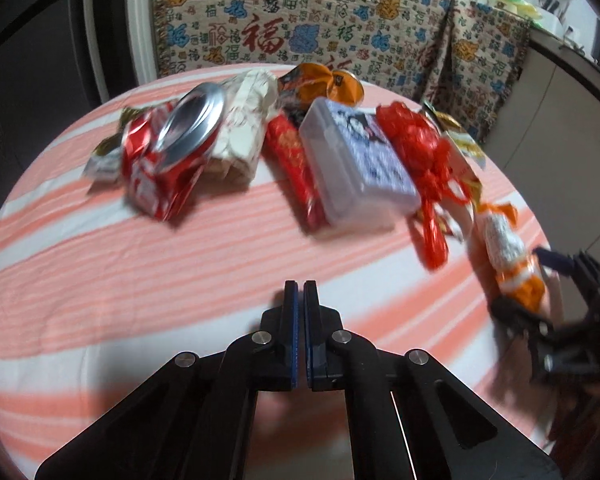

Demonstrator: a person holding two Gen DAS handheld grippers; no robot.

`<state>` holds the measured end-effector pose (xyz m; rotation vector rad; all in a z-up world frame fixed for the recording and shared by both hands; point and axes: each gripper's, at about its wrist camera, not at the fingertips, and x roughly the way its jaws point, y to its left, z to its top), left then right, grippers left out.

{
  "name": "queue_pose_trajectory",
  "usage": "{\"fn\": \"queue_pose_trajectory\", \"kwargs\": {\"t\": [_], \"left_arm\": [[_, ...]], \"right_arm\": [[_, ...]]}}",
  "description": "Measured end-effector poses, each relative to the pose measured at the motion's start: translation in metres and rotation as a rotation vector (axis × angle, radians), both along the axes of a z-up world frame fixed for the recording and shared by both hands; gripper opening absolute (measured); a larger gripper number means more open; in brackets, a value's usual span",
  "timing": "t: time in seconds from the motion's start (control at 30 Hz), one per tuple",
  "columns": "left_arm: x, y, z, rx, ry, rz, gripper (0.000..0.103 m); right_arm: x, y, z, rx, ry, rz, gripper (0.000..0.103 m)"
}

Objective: Collect trash
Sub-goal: 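Grasp the cartoon-print plastic box with the left tool while the right tool grasps the orange-and-white bag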

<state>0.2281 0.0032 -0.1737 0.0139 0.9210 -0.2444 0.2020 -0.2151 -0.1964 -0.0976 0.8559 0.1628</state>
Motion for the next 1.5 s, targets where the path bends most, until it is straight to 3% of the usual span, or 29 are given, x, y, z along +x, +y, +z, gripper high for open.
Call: {"fn": "queue_pose_trajectory", "kwargs": {"t": [0.1, 0.17, 0.2, 0.23, 0.3, 0.33, 0.5, 0.57, 0.6, 0.83, 0.97, 1.1, 1.23, 1.3, 1.43, 1.47, 1.5], "left_arm": [[-0.009, 0.005, 0.004, -0.01, 0.006, 0.012, 0.002], [-0.009, 0.002, 0.009, -0.046, 0.006, 0.002, 0.008], [-0.009, -0.003, 0.013, -0.066, -0.002, -0.009, 0.027], [-0.007, -0.01, 0.018, -0.071, -0.017, -0.012, 0.06], [-0.003, -0.027, 0.031, -0.04, -0.087, -0.006, 0.089], [0.001, -0.035, 0.035, -0.021, -0.11, -0.012, 0.092], [0.044, -0.07, 0.028, 0.075, -0.09, -0.015, 0.09], [0.056, -0.074, 0.019, 0.117, -0.074, -0.006, 0.079], [0.058, -0.073, 0.016, 0.097, -0.059, -0.026, 0.067], [0.022, -0.053, 0.029, 0.074, -0.076, -0.009, 0.066], [-0.028, -0.019, 0.043, 0.05, -0.069, 0.017, 0.066], [-0.065, 0.023, 0.036, 0.058, -0.06, 0.108, 0.066], [-0.063, 0.051, 0.019, 0.014, -0.028, 0.177, 0.067], [-0.057, 0.052, 0.009, 0.029, -0.007, 0.181, 0.067], [-0.046, 0.048, -0.003, 0.046, 0.021, 0.196, 0.08], [-0.043, 0.047, -0.005, 0.063, 0.022, 0.205, 0.083], [-0.04, 0.047, -0.006, 0.076, 0.025, 0.216, 0.085]], "right_arm": [[-0.001, 0.0, 0.0, 0.0, 0.0, -0.001, 0.103], [-0.001, 0.0, 0.0, 0.001, 0.0, -0.001, 0.103], [-0.001, 0.0, 0.0, 0.001, -0.001, 0.0, 0.103], [-0.001, 0.0, 0.0, 0.0, -0.001, -0.001, 0.103], [-0.001, 0.0, 0.0, 0.0, -0.001, -0.002, 0.103], [-0.001, -0.001, 0.0, 0.0, -0.002, -0.002, 0.103], [-0.001, -0.001, 0.0, 0.001, -0.002, -0.002, 0.103], [-0.001, -0.001, 0.0, 0.002, -0.002, -0.002, 0.103], [-0.001, -0.001, 0.0, 0.002, -0.002, -0.002, 0.103], [-0.001, -0.001, 0.001, 0.004, 0.001, 0.001, 0.103], [-0.001, -0.001, 0.002, 0.005, 0.023, 0.018, 0.103], [-0.006, 0.0, 0.004, 0.014, 0.049, 0.061, 0.103], [-0.013, 0.001, 0.01, 0.09, 0.055, 0.092, 0.103], [-0.011, -0.001, 0.012, 0.131, 0.049, 0.078, 0.103], [0.004, 0.004, 0.008, 0.149, 0.051, 0.062, 0.103], [0.007, 0.006, 0.007, 0.127, 0.046, 0.064, 0.101], [0.01, 0.008, 0.007, 0.096, 0.041, 0.065, 0.092]]}}
